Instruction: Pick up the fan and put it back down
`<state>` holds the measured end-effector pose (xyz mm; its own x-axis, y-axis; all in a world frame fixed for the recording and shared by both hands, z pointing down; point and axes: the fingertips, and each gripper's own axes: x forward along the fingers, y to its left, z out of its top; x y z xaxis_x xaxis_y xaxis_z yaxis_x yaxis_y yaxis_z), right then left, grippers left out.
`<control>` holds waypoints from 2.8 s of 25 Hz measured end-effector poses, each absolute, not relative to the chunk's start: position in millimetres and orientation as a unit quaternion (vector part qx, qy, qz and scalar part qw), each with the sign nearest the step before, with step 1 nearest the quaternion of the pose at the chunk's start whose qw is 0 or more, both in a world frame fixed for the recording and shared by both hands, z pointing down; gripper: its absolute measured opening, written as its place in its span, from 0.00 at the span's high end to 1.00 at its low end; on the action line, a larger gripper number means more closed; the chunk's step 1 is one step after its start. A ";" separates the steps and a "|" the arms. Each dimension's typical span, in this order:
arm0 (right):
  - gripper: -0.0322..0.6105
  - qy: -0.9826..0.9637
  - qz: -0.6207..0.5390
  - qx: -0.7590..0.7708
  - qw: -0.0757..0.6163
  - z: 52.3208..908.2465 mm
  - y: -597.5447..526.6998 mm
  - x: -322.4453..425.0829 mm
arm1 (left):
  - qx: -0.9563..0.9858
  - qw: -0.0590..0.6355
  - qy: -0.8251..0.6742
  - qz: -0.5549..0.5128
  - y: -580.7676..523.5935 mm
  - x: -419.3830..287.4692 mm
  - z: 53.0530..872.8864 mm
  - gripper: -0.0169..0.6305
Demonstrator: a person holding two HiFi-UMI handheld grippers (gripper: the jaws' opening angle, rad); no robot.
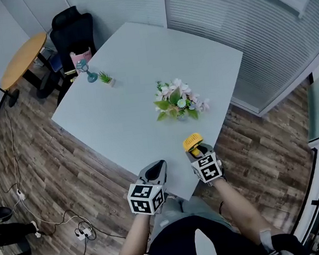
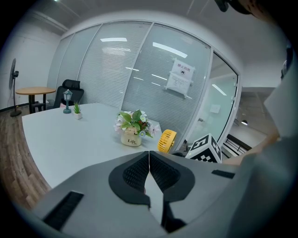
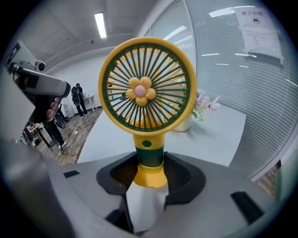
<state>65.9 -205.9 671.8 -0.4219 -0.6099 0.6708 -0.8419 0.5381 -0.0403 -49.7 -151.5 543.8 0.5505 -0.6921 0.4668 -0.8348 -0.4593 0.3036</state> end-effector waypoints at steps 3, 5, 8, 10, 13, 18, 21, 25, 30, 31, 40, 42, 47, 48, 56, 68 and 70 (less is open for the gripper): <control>0.67 -0.823 0.186 0.441 0.306 663.7 -207.2 65.7 | 0.843 0.255 -0.452 0.139 -153.3 -49.5 543.3 0.94; 0.67 -0.825 0.184 0.439 0.304 657.2 -208.5 64.7 | 0.843 0.256 -0.453 0.138 -154.0 -49.8 543.5 0.94; 0.67 -0.829 0.183 0.436 0.299 646.9 -210.6 62.1 | 0.842 0.258 -0.453 0.136 -155.2 -50.3 544.0 0.94; 0.67 -0.831 0.181 0.435 0.296 639.0 -212.2 60.5 | 0.843 0.257 -0.453 0.135 -156.5 -50.1 543.5 0.94; 0.67 -0.834 0.177 0.433 0.293 627.4 -213.6 58.2 | 0.844 0.256 -0.453 0.133 -157.3 -49.7 541.9 0.94; 0.67 -0.842 0.169 0.427 0.284 604.1 -215.7 54.3 | 0.844 0.254 -0.454 0.130 -156.8 -51.0 540.4 0.94; 0.67 -0.845 0.162 0.426 0.279 588.5 -218.7 53.4 | 0.843 0.255 -0.456 0.128 -157.2 -53.2 539.3 0.94; 0.67 -0.846 0.154 0.428 0.278 572.1 -218.3 54.7 | 0.842 0.257 -0.457 0.125 -157.0 -53.6 538.8 0.94; 0.67 -0.848 0.144 0.429 0.276 553.2 -208.9 53.8 | 0.844 0.256 -0.456 0.123 -154.4 -53.8 537.1 0.94; 0.67 -0.848 0.143 0.429 0.274 549.5 -206.5 53.7 | 0.844 0.256 -0.456 0.122 -153.9 -54.0 536.8 0.94; 0.67 -0.850 0.147 0.438 0.254 530.7 -184.1 56.5 | 0.845 0.254 -0.454 0.119 -152.3 -49.9 534.7 0.94; 0.67 -0.850 0.147 0.438 0.254 529.8 -181.0 56.9 | 0.847 0.252 -0.453 0.121 -151.9 -47.9 534.4 0.94; 0.67 -0.850 0.149 0.439 0.249 527.2 -177.3 57.8 | 0.848 0.251 -0.451 0.124 -148.7 -45.8 535.0 0.94; 0.67 -0.851 0.149 0.439 0.248 526.5 -177.3 57.8 | 0.847 0.251 -0.451 0.124 -148.4 -46.0 534.6 0.94; 0.67 -0.849 0.156 0.440 0.247 528.5 -178.0 61.8 | 0.847 0.252 -0.451 0.124 -148.4 -43.7 535.0 0.94; 0.67 -0.853 0.160 0.427 0.253 535.3 -174.3 51.5 | 0.841 0.253 -0.462 0.124 -142.6 -54.4 535.7 0.94; 0.67 -0.856 0.158 0.421 0.254 535.8 -173.5 46.2 | 0.838 0.254 -0.466 0.124 -140.8 -58.4 535.8 0.94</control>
